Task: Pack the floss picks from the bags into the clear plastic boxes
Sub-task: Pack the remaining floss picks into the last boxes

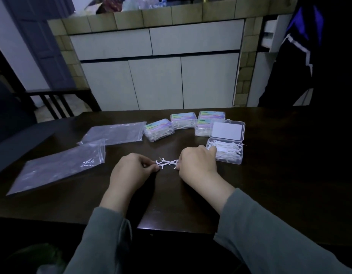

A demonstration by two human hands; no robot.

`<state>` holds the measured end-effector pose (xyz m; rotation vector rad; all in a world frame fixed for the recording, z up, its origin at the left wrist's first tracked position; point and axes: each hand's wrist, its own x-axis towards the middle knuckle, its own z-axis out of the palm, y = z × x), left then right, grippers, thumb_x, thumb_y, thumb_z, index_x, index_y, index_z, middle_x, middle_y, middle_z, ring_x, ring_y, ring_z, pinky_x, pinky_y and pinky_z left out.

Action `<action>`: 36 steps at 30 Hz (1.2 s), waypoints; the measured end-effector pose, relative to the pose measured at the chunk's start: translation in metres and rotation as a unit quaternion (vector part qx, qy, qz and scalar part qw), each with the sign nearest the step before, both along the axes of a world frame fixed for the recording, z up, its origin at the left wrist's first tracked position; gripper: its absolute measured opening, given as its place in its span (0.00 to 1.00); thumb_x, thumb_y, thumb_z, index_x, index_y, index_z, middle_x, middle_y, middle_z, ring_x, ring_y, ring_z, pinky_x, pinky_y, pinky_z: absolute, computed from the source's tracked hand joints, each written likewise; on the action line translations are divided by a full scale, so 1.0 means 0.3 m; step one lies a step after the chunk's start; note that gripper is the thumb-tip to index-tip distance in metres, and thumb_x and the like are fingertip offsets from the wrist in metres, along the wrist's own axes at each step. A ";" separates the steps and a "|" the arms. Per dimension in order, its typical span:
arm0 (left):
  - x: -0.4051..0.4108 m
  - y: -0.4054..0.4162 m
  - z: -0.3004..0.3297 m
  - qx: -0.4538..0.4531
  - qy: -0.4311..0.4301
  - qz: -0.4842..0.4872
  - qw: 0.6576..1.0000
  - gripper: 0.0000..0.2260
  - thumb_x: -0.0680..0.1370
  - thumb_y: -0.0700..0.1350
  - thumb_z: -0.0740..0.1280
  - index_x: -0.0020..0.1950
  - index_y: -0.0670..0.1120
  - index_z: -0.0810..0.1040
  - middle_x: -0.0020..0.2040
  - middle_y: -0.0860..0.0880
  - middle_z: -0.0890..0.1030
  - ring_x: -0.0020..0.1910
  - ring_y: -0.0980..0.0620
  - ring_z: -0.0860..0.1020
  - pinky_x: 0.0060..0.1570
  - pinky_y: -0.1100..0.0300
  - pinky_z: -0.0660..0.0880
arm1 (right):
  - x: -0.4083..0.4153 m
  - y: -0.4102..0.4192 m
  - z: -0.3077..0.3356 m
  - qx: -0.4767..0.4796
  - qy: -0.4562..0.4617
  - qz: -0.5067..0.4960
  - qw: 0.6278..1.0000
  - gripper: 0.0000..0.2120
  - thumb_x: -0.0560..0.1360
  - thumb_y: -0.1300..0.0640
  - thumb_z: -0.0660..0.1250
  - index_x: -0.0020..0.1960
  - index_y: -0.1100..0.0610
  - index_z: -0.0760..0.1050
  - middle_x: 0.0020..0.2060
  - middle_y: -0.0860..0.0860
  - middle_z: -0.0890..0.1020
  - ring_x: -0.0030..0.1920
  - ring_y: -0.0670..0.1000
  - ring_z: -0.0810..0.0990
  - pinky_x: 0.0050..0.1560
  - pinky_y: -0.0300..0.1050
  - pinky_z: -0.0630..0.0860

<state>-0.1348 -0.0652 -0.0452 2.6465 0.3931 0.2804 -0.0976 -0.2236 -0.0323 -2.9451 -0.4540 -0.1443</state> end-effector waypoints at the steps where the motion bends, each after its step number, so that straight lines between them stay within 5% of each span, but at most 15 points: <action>1: -0.001 -0.008 0.003 0.002 -0.001 0.009 1.000 0.07 0.72 0.55 0.73 0.46 0.55 0.85 0.44 0.54 0.83 0.46 0.54 0.78 0.41 0.62 0.69 | 0.004 0.001 0.004 -0.017 0.011 0.001 1.000 0.05 0.77 0.54 0.65 0.52 0.50 0.77 0.51 0.51 0.80 0.58 0.54 0.72 0.60 0.54 0.59; 6: 0.019 -0.035 0.008 0.039 0.043 0.029 0.998 0.04 0.75 0.52 0.69 0.44 0.54 0.82 0.45 0.51 0.82 0.50 0.49 0.79 0.47 0.58 0.74 | 0.005 0.009 0.008 -0.135 0.041 0.030 0.990 0.14 0.78 0.59 0.58 0.62 0.54 0.73 0.59 0.54 0.75 0.62 0.57 0.68 0.64 0.56 0.58; 13: 0.048 -0.087 0.002 0.189 0.125 -0.012 0.974 0.12 0.80 0.45 0.59 0.61 0.41 0.74 0.60 0.40 0.75 0.60 0.40 0.71 0.55 0.53 0.69 | -0.005 -0.021 -0.010 -0.148 0.036 0.015 0.988 0.17 0.79 0.62 0.53 0.67 0.59 0.67 0.63 0.56 0.72 0.65 0.58 0.66 0.66 0.53 0.57; 19: 0.074 -0.110 0.037 0.127 0.095 -0.019 0.987 0.13 0.79 0.43 0.59 0.61 0.41 0.74 0.59 0.41 0.74 0.60 0.40 0.71 0.58 0.51 0.69 | 0.051 -0.161 0.052 -0.081 -0.010 -0.036 0.996 0.14 0.80 0.58 0.58 0.64 0.55 0.72 0.60 0.54 0.76 0.62 0.56 0.70 0.61 0.53 0.60; 26: 0.182 -0.267 0.107 0.045 0.024 -0.059 0.997 0.06 0.76 0.38 0.60 0.45 0.44 0.77 0.50 0.43 0.77 0.54 0.42 0.74 0.52 0.52 0.72 | 0.169 -0.340 0.083 -0.138 -0.050 -0.063 0.987 0.11 0.78 0.58 0.60 0.56 0.49 0.78 0.55 0.50 0.78 0.57 0.54 0.68 0.56 0.55 0.60; 32: 0.234 -0.292 0.073 0.013 0.004 -0.047 0.999 0.08 0.79 0.43 0.61 0.53 0.44 0.77 0.53 0.43 0.78 0.54 0.44 0.74 0.51 0.52 0.71 | 0.220 -0.352 0.059 0.026 -0.041 -0.044 0.998 0.08 0.76 0.42 0.65 0.47 0.44 0.80 0.52 0.45 0.78 0.58 0.51 0.69 0.55 0.52 0.58; 36: 0.252 -0.283 0.064 0.009 -0.010 -0.057 0.998 0.08 0.80 0.45 0.61 0.55 0.45 0.77 0.54 0.44 0.78 0.53 0.46 0.74 0.50 0.53 0.71 | 0.212 -0.409 0.077 0.132 -0.016 -0.071 0.989 0.08 0.74 0.41 0.68 0.42 0.44 0.79 0.45 0.41 0.80 0.54 0.48 0.73 0.53 0.50 0.59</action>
